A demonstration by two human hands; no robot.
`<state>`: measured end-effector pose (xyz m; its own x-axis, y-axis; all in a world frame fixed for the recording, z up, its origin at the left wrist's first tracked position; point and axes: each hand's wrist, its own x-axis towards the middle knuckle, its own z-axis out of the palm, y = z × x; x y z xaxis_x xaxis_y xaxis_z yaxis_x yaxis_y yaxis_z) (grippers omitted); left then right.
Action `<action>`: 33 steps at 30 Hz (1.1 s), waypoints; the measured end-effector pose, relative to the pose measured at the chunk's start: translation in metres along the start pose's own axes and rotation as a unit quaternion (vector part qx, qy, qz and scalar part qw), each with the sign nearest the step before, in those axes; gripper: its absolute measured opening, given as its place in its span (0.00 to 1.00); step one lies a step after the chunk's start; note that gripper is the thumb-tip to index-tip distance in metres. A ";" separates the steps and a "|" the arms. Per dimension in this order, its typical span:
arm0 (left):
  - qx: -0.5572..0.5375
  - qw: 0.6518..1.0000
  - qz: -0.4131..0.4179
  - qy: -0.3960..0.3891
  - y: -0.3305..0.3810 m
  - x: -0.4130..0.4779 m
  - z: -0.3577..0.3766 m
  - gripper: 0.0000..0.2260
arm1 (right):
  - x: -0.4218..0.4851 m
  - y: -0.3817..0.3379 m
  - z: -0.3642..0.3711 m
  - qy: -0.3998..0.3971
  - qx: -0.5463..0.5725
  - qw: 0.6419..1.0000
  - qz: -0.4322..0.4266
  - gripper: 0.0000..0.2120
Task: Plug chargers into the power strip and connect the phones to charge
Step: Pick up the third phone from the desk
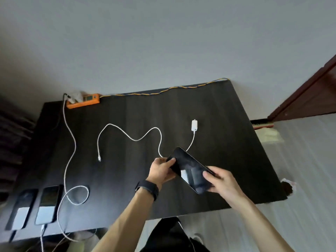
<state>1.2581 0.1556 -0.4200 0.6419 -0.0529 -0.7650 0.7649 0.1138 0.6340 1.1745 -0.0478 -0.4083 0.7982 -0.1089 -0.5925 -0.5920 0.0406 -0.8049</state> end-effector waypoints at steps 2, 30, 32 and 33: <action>0.027 0.999 -0.008 -0.036 -0.013 -0.014 -0.030 0.16 | -0.001 0.010 0.001 -0.020 0.027 0.999 0.018 0.09; 0.592 0.785 0.079 0.168 -0.068 -0.027 -0.432 0.31 | 0.051 0.095 0.376 -0.040 -0.131 0.979 0.151 0.25; 0.629 0.765 0.048 0.129 -0.066 -0.017 -0.463 0.35 | 0.056 0.097 0.403 -0.022 -0.132 0.979 0.153 0.27; 0.636 0.762 0.038 0.116 -0.066 -0.009 -0.477 0.35 | 0.059 0.097 0.419 -0.011 -0.147 0.978 0.145 0.27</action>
<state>1.1763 0.6222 -0.5096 0.7726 0.0994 -0.6270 0.2538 -0.9537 0.1616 1.2111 0.3660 -0.5349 0.5922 -0.1136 -0.7978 -0.7980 -0.2206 -0.5609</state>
